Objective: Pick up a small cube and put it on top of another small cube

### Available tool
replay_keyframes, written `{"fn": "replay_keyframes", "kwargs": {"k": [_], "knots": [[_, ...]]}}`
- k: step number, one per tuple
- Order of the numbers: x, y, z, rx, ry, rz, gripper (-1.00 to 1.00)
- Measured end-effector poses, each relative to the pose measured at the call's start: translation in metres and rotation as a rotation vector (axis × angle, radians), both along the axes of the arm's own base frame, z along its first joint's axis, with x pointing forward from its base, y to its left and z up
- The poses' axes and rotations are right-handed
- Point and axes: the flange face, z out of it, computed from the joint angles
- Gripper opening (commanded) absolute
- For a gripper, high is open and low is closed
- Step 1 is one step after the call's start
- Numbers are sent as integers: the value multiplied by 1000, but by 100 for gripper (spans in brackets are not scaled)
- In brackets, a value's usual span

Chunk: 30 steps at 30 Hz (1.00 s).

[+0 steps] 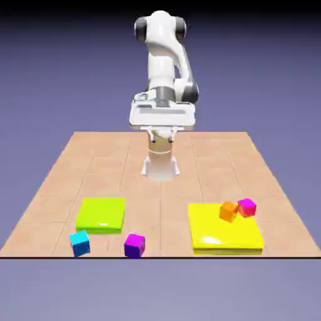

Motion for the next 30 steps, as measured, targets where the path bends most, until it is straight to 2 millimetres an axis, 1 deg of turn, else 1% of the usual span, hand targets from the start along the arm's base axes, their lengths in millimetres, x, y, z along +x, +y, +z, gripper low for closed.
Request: {"fn": "replay_keyframes", "kwargs": {"k": [3,7,11,13,15,20,23,26,27,30], "knots": [[24,-20,-18,44,66,-114,0],[53,-50,-47,99,148,-273,0],[76,-85,-82,150,224,-438,0],[85,-109,-102,175,258,-532,0],[93,-126,-123,197,292,-613,0],[104,-175,-180,246,367,-829,0],[105,-207,-218,271,407,-964,0],[100,-236,-258,292,441,-1096,0],[100,-236,-258,292,441,-1096,0],[105,-244,-295,294,440,-1097,0]]}}
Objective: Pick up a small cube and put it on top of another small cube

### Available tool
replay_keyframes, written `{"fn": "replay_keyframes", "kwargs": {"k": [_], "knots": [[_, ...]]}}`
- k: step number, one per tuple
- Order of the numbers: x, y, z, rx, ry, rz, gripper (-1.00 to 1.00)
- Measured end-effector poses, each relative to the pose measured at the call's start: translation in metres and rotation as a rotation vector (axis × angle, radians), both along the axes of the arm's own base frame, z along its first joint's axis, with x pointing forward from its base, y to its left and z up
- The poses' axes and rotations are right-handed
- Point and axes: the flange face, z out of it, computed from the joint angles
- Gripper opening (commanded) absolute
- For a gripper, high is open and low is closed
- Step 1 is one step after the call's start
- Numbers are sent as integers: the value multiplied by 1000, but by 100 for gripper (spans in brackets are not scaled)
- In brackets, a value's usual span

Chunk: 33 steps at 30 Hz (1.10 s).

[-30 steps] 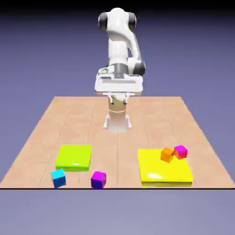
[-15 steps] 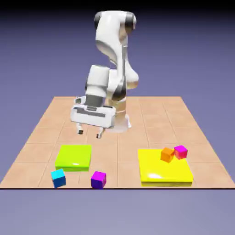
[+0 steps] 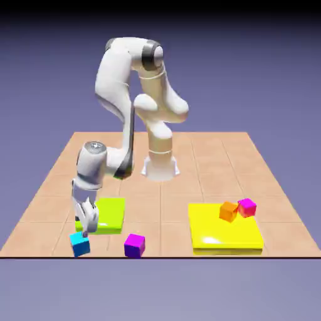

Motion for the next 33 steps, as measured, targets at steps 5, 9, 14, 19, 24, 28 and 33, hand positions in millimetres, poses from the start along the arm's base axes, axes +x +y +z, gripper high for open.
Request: {"fn": "replay_keyframes", "kwargs": {"k": [5,9,14,19,24,28,33], "knots": [[1,-5,-30,-1,0,2,-100],[-2,4,21,0,-1,1,-100],[4,40,47,15,-1,-21,-100],[14,122,72,26,2,-76,-100],[9,197,94,-1,0,-127,-100],[13,189,54,-1,-2,-129,-100],[13,186,40,-1,0,-128,100]]}}
